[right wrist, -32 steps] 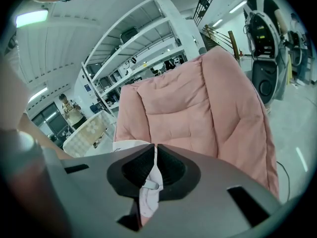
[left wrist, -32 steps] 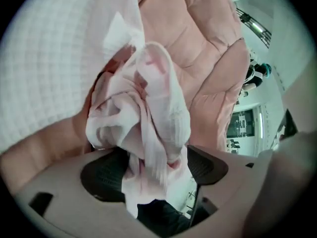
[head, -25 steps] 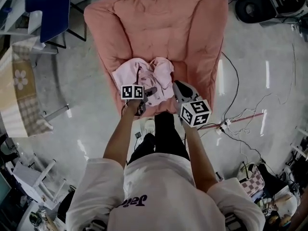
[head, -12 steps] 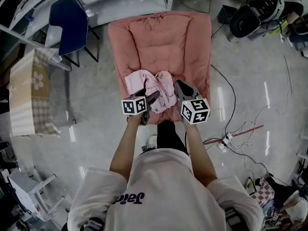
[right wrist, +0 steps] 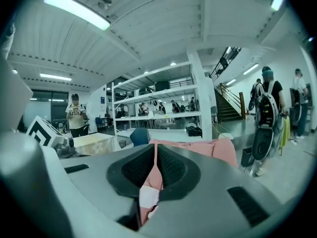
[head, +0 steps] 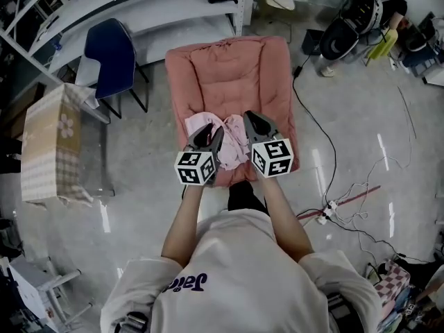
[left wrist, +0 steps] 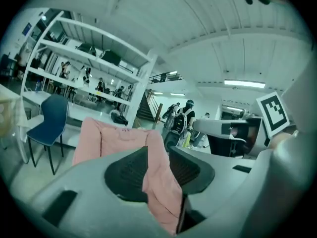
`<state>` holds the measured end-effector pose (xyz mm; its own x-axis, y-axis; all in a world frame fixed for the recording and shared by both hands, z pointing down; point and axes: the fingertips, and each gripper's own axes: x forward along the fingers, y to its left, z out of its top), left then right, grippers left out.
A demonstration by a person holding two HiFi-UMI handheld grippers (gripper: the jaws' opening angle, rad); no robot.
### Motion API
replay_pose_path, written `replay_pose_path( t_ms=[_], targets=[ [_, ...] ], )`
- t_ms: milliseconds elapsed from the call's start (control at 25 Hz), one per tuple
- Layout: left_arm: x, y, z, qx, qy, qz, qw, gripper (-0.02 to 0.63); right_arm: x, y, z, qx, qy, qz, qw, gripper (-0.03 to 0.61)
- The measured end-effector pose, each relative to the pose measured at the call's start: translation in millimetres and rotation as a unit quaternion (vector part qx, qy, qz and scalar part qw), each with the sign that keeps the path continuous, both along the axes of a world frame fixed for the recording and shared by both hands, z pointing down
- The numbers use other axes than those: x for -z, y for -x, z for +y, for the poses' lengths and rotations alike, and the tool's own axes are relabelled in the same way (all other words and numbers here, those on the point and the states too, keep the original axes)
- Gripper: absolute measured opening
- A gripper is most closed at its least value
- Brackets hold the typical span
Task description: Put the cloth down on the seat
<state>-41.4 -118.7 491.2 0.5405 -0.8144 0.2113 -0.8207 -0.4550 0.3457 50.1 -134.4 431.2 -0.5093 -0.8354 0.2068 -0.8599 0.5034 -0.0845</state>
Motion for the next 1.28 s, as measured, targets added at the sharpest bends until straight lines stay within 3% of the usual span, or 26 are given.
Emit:
replay_pose_path(
  t_ms=[320, 560, 960, 1280],
  targets=[
    [86.9, 6.3, 35.2, 0.049, -0.12, -0.022, 0.9913, 0.02, 50.4, -3.6, 45.3, -0.03, -0.085, 0.032, 0.995, 0.026],
    [114.0, 13.4, 63.5, 0.067, -0.162, -0.035, 0.9839, 0.014, 72.9, -7.5, 73.1, -0.042, -0.124, 0.04, 0.991, 0.025],
    [106.8, 21.3, 86.5, 0.071, -0.162, -0.044, 0.9833, 0.014, 64.1, -6.8, 103.7, -0.053, -0.115, 0.04, 0.991, 0.025],
    [56.2, 21.8, 65.3, 0.062, -0.112, -0.054, 0.9903, 0.014, 26.1, -18.2, 97.3, -0.059, -0.077, 0.049, 0.994, 0.025]
  ],
)
